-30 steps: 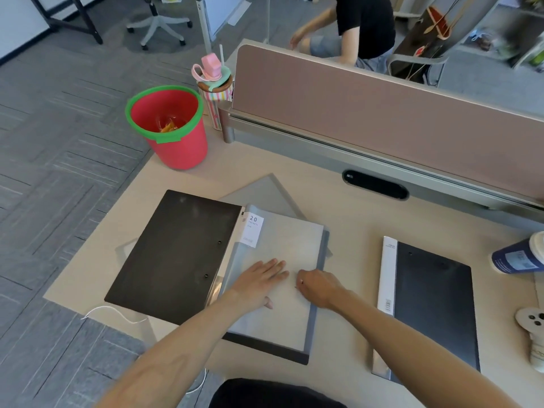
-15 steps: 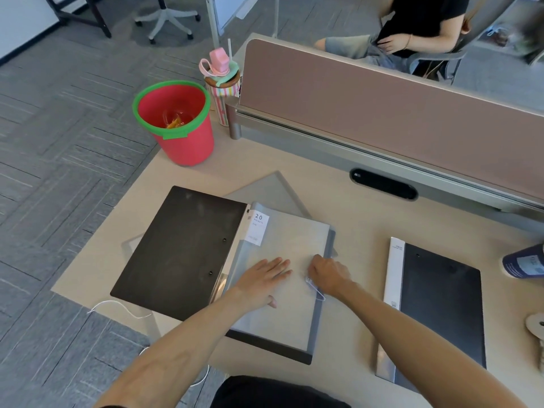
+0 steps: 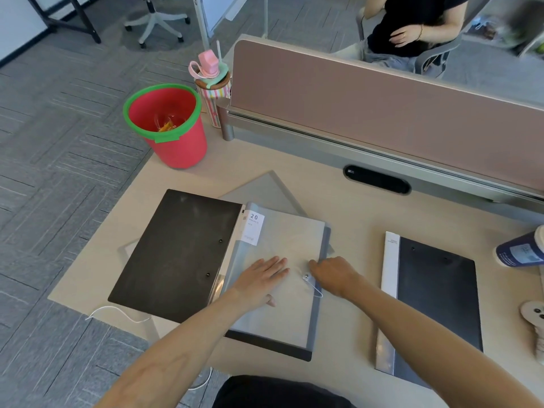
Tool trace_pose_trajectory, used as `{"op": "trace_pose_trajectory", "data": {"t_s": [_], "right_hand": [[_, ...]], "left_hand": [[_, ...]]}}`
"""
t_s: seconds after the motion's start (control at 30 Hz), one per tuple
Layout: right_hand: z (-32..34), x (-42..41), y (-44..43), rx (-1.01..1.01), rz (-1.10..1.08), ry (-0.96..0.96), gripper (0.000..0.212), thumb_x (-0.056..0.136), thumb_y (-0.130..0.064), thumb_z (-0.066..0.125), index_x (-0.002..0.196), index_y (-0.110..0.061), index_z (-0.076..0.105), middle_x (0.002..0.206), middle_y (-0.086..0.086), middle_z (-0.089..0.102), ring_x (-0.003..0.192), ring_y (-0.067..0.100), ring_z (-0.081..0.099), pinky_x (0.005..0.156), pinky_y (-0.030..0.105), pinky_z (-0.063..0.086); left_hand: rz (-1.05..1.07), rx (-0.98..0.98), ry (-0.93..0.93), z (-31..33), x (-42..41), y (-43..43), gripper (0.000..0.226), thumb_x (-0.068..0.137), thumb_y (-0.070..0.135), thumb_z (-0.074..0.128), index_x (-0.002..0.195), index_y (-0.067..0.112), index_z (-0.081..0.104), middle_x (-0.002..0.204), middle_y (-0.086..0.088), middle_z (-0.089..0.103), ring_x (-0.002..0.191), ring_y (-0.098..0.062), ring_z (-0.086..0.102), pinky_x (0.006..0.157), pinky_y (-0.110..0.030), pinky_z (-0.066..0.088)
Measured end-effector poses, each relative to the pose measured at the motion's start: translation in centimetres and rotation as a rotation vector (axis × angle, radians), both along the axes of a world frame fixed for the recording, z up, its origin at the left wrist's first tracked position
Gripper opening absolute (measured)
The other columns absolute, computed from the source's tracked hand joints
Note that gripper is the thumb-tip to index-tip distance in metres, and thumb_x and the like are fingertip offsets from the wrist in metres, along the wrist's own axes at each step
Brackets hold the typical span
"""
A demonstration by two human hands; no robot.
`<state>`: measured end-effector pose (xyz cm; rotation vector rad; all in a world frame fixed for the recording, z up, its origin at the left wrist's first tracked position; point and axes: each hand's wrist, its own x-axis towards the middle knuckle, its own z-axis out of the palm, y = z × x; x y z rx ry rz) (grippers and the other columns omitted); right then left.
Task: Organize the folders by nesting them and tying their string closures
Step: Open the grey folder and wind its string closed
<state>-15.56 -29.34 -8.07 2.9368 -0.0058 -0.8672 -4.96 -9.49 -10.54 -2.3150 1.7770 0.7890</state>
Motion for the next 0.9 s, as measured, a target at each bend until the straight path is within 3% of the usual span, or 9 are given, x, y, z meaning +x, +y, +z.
{"op": "trace_pose_trajectory", "data": {"t_s": [0.1,0.27,0.47,0.67,0.9], "right_hand": [[0.1,0.3,0.1,-0.036,0.099,-0.031,0.021,0.092,-0.005,0.046,0.112,-0.006,0.05,0.105,0.012,0.068,0.095,0.032,0.065,0.065,0.037,0.04],[0.5,0.6,0.4,-0.074,0.217,-0.043,0.025,0.093,-0.009,0.048,0.117,-0.005,0.053,0.111,0.012,0.067,0.106,0.031,0.059,0.076,0.038,0.046],[0.0,0.6,0.3,-0.026,0.172,-0.089,0.025,0.097,-0.02,0.042,0.113,-0.008,0.057,0.107,0.011,0.069,0.103,0.03,0.061,0.075,0.038,0.047],[-0.6,0.3,-0.1,-0.033,0.252,-0.058,0.026,0.097,-0.015,0.042,0.12,-0.004,0.05,0.11,0.014,0.065,0.102,0.033,0.06,0.071,0.04,0.046],[-0.3,0.3,-0.7,-0.001,0.342,-0.022,0.029,0.098,-0.003,0.034,0.124,0.0,0.046,0.117,0.019,0.055,0.107,0.035,0.052,0.064,0.036,0.03]], "left_hand": [[-0.001,0.008,-0.007,0.1,0.0,-0.1,0.083,0.095,0.034,0.056,0.156,0.016,0.003,0.164,-0.004,-0.01,0.151,-0.021,-0.009,0.121,-0.037,-0.002],[-0.004,0.012,-0.005,0.0,0.0,-0.1,0.083,0.095,0.034,0.056,0.156,0.016,0.002,0.164,-0.004,-0.01,0.151,-0.022,-0.009,0.121,-0.037,-0.001],[-0.004,0.011,-0.01,-0.1,0.0,0.0,0.084,0.095,0.034,0.056,0.156,0.016,0.001,0.164,-0.004,-0.011,0.151,-0.022,-0.009,0.121,-0.037,-0.002],[-0.004,0.007,-0.01,-0.3,0.0,0.0,0.083,0.095,0.034,0.057,0.156,0.017,0.003,0.164,-0.004,-0.009,0.151,-0.022,-0.008,0.12,-0.036,-0.001],[-0.016,0.019,-0.018,-0.4,0.1,-0.1,0.083,0.095,0.035,0.056,0.155,0.017,0.003,0.164,-0.004,-0.009,0.151,-0.022,-0.008,0.121,-0.038,0.0]]}}
